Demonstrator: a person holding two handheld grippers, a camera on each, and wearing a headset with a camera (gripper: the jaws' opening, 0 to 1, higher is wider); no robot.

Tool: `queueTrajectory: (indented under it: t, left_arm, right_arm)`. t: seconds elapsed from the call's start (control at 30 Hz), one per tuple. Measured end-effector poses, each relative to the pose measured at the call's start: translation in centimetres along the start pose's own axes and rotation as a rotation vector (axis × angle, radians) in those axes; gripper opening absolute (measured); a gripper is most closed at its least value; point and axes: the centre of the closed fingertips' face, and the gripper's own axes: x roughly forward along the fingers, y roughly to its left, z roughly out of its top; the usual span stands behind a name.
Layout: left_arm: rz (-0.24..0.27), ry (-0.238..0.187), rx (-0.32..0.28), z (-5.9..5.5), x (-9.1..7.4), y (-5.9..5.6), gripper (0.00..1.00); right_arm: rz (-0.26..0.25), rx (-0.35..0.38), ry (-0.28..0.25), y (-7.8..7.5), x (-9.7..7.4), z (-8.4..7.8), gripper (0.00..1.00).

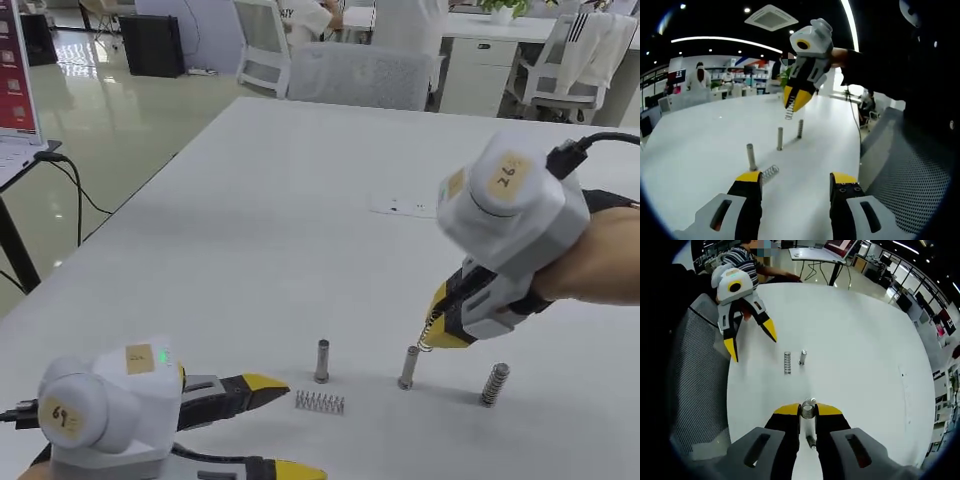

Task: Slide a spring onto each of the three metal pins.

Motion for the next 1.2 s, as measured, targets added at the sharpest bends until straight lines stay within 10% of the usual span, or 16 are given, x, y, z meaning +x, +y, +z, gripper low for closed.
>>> queueTrajectory:
  t: [1.2]
  left_arm:
    - [0.004, 0.006, -0.005, -0.2, -0.2, 0.1, 0.46]
  right_arm:
    - [0.046, 0.025, 0.048, -1.0, 3.8, -1.2, 0.08]
